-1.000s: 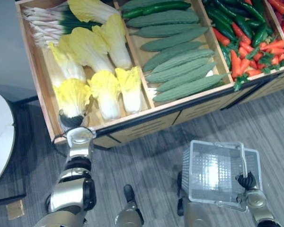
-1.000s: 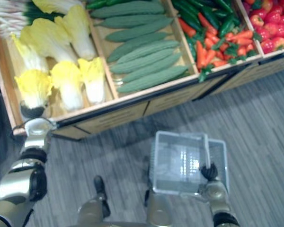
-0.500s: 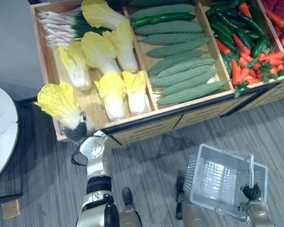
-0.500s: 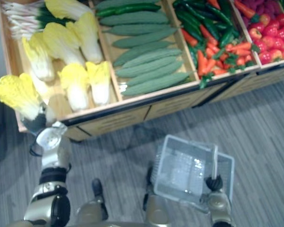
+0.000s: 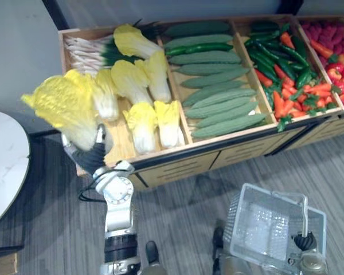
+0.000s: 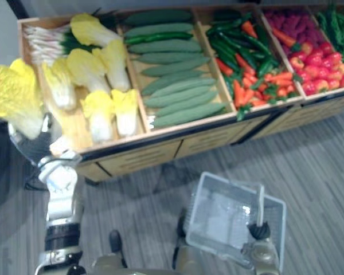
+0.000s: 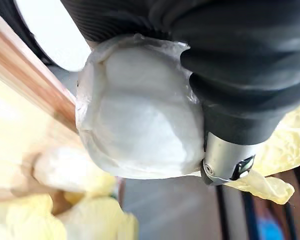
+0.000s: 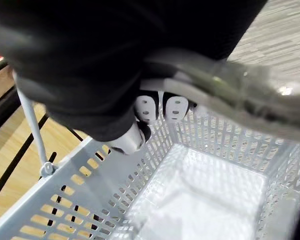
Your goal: Pick vegetable in the basket
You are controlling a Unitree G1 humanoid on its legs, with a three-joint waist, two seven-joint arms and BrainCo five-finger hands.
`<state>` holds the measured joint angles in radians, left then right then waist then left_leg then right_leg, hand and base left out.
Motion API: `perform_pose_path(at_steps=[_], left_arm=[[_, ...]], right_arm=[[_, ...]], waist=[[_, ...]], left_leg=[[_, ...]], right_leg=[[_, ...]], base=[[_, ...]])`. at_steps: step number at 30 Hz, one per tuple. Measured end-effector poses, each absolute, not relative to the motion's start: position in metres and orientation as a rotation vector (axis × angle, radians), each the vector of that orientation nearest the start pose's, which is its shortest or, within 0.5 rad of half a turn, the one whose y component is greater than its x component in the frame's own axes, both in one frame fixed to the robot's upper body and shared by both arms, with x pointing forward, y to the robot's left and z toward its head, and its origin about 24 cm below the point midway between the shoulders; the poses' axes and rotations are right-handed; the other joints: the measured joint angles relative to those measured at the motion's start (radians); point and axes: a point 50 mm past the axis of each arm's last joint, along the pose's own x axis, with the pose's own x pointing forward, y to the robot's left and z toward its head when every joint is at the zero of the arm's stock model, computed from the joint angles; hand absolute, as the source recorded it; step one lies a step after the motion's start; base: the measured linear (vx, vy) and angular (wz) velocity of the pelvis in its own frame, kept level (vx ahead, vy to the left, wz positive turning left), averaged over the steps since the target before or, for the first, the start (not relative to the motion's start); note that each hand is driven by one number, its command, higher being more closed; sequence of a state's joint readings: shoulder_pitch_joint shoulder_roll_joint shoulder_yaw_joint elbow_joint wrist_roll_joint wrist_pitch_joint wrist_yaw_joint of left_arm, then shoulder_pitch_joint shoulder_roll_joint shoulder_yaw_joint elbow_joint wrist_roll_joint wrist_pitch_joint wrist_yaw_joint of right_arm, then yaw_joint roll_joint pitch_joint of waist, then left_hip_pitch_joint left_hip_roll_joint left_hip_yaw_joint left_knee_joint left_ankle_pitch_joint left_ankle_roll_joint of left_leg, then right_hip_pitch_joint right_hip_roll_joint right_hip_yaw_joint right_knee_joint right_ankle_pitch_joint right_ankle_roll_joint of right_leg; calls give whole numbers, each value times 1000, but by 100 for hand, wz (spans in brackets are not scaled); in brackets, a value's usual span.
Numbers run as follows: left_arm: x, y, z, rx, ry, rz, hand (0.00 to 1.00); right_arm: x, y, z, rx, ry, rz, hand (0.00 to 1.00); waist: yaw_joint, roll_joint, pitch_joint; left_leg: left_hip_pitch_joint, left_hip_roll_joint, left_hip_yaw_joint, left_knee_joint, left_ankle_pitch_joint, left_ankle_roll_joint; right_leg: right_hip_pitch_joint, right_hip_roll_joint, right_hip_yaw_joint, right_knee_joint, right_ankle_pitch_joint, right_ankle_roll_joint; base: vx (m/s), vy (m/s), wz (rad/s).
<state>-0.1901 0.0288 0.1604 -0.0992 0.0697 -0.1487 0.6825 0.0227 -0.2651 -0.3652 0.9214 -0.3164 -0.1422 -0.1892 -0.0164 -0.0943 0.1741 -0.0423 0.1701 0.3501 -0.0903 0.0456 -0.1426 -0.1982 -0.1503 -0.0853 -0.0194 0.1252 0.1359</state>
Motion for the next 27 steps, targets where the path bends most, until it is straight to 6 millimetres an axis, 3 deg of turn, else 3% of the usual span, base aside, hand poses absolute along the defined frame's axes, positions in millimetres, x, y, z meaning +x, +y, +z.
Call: perform_pose_path(at_steps=[3,7,13,16,21,27], left_arm=[[257,187,127,79,-490,601,100],[250,166,132,185,-553,372,100],[244,140,133,260,-619,86,100],[242,129,131,294,-627,-50,100],[240,112,134,302,-645,-265,100],[227,81,149,262,-730,-587,100]], right_arm=[[143,-319,-95,-499,768,-463,100],[154,-348,-69,-639,710,-438,100],[177,-362,-35,-848,607,-291,100],[191,-358,-19,-946,535,-196,100],[210,-334,-2,-1037,410,-17,100],[232,-312,30,-1165,239,165,100]], waist=[[-1,10,-14],[-7,23,-33],[-23,34,-76],[-38,41,-81],[-35,46,-87],[-34,89,-113]], left_leg=[[29,2,41,-7,-9,1],[74,6,120,-8,-26,-15],[152,21,253,-4,-56,-31],[192,27,319,-4,-71,-42],[238,46,426,73,-135,-59],[250,108,532,219,-227,-86]], right_leg=[[-1,9,39,0,-4,6],[-7,31,118,-4,-4,15],[-6,79,236,-4,7,16],[-4,93,286,5,7,16],[1,123,372,20,7,16],[-7,171,456,38,7,17]], base=[[-22,7,-39],[21,8,-54],[72,-9,-67],[50,-4,-55],[2,-1,-57],[-34,-8,-49]])
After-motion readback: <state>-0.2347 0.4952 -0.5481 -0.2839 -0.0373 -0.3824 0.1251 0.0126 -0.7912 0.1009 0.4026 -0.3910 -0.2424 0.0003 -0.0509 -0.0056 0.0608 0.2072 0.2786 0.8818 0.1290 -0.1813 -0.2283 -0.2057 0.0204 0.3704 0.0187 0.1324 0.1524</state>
